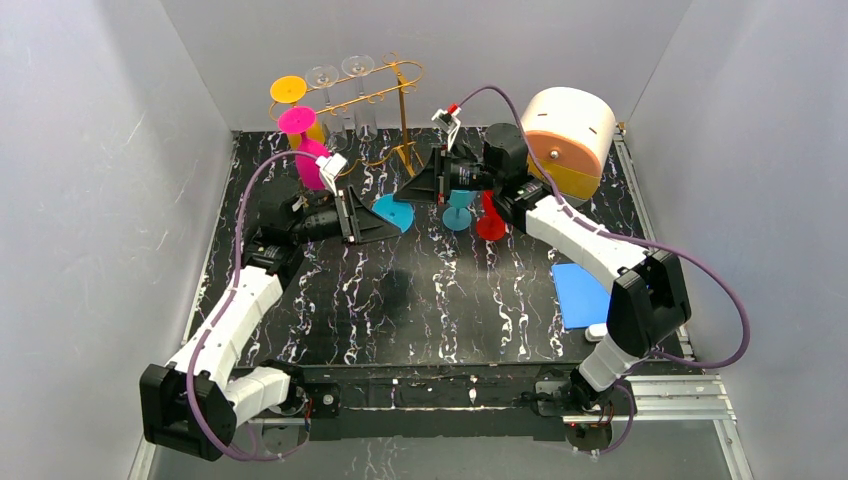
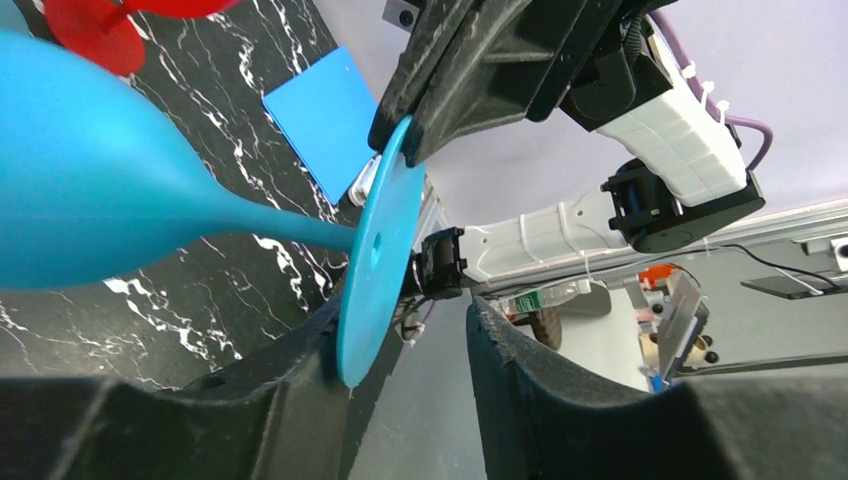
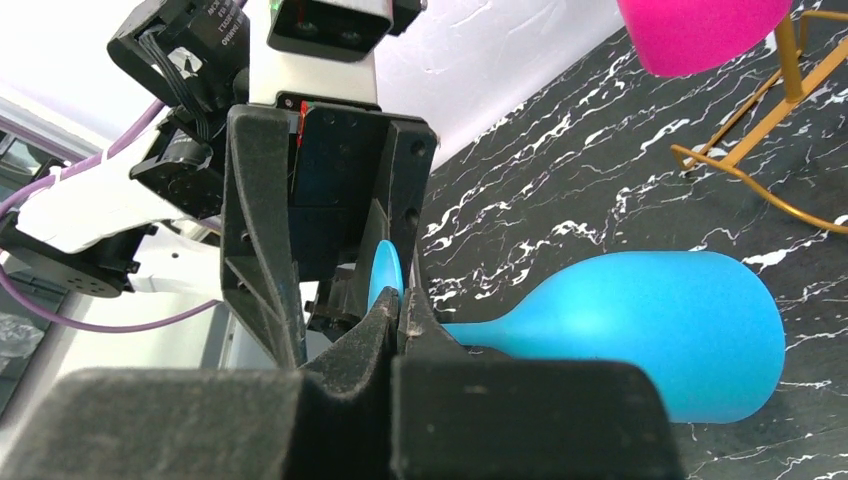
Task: Take the wine glass off the wine glass rack
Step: Place the wine glass at the center of the board.
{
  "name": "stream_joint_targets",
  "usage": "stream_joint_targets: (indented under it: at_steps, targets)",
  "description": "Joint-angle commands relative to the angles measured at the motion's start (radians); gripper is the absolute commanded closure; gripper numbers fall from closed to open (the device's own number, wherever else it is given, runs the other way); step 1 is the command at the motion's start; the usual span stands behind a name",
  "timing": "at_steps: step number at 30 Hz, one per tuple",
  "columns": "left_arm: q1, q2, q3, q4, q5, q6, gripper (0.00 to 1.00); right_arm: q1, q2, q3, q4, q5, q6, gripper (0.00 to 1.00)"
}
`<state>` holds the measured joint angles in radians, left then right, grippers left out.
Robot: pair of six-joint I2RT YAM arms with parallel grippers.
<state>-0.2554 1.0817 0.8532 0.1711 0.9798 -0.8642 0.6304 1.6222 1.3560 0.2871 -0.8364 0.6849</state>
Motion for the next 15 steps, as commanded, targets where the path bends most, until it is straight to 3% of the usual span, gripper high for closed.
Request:
stream_joint_targets:
  at_steps: [1,6,11,13,15]
  targets:
    - [-0.008,-0.003,0.049,-0.015,0.079,0.000,0.54,0.000,-0.043,-0.024,0.134,0.037,0.004,0.99]
    - [-0.007,0.006,0.082,-0.021,0.069,0.006,0.56,0.002,-0.039,-0.039,0.156,0.022,0.022,0.99]
    - [-0.012,0.018,0.097,-0.013,0.103,0.019,0.88,0.000,-0.045,-0.061,0.215,0.008,0.063,0.99]
    - [-0.014,0.010,0.096,-0.013,0.103,0.025,0.87,0.000,-0.044,-0.065,0.239,-0.011,0.080,0.99]
    - [-0.014,0.009,0.092,-0.012,0.088,0.024,0.80,0.000,-0.040,-0.071,0.249,-0.025,0.088,0.99]
